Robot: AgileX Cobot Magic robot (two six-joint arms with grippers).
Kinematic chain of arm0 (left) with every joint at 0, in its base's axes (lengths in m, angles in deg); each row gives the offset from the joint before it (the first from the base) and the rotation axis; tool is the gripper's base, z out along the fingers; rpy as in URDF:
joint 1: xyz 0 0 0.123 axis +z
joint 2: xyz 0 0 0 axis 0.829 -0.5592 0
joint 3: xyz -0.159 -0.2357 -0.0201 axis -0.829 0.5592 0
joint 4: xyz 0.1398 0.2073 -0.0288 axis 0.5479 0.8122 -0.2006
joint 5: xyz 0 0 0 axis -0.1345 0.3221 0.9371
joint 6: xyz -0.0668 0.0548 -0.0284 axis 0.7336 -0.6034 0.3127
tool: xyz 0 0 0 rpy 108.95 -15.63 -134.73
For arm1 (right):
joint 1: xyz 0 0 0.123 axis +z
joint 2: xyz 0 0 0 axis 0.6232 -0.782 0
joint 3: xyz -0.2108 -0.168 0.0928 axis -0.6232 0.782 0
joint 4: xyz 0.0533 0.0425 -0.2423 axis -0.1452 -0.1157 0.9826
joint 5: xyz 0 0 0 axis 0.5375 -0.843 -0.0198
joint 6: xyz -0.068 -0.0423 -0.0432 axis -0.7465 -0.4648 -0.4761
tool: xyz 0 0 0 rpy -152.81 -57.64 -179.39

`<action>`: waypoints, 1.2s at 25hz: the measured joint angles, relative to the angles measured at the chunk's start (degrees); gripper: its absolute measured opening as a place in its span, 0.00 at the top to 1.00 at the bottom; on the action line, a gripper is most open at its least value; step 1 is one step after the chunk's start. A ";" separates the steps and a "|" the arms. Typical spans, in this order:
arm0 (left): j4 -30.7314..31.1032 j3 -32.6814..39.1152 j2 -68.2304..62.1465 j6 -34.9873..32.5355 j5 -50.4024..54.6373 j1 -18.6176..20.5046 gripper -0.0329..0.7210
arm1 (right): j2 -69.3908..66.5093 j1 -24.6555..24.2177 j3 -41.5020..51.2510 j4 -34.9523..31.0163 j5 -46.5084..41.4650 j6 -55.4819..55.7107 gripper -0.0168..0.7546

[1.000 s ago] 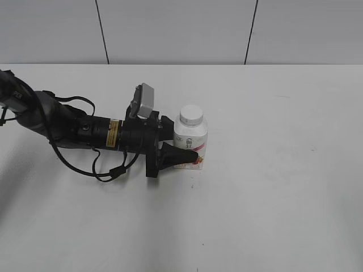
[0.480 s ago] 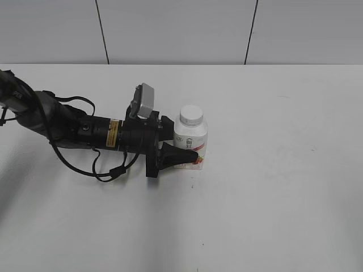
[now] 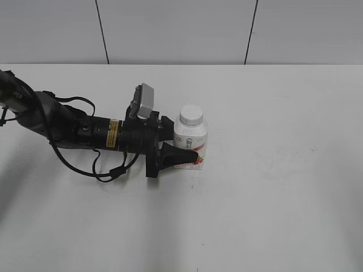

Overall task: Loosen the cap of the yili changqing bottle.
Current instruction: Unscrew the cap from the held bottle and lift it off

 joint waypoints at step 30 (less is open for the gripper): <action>0.69 0.00 0.04 0.00 0.20 0.00 0.40 | -75.81 16.72 -46.62 -14.24 -6.68 20.41 0.33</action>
